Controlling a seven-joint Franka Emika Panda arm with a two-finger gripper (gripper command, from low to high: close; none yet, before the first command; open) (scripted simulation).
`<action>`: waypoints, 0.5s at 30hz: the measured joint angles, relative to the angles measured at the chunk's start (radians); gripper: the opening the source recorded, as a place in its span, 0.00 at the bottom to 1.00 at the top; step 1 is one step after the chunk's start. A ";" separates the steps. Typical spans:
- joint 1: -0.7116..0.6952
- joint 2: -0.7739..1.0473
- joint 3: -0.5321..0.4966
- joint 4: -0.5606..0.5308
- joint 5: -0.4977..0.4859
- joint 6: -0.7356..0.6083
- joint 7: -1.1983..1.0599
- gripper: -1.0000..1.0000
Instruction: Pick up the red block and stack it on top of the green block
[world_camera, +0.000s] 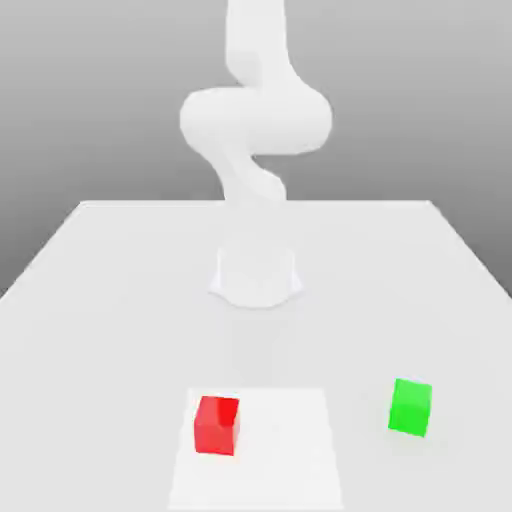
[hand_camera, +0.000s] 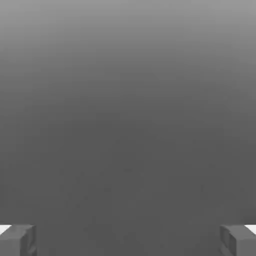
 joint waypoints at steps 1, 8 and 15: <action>-0.005 0.041 -0.001 -0.020 -0.001 0.022 0.000 0.50; -0.026 0.299 -0.019 -0.150 -0.013 0.166 0.006 0.50; -0.044 0.553 -0.040 -0.279 -0.012 0.308 0.002 0.50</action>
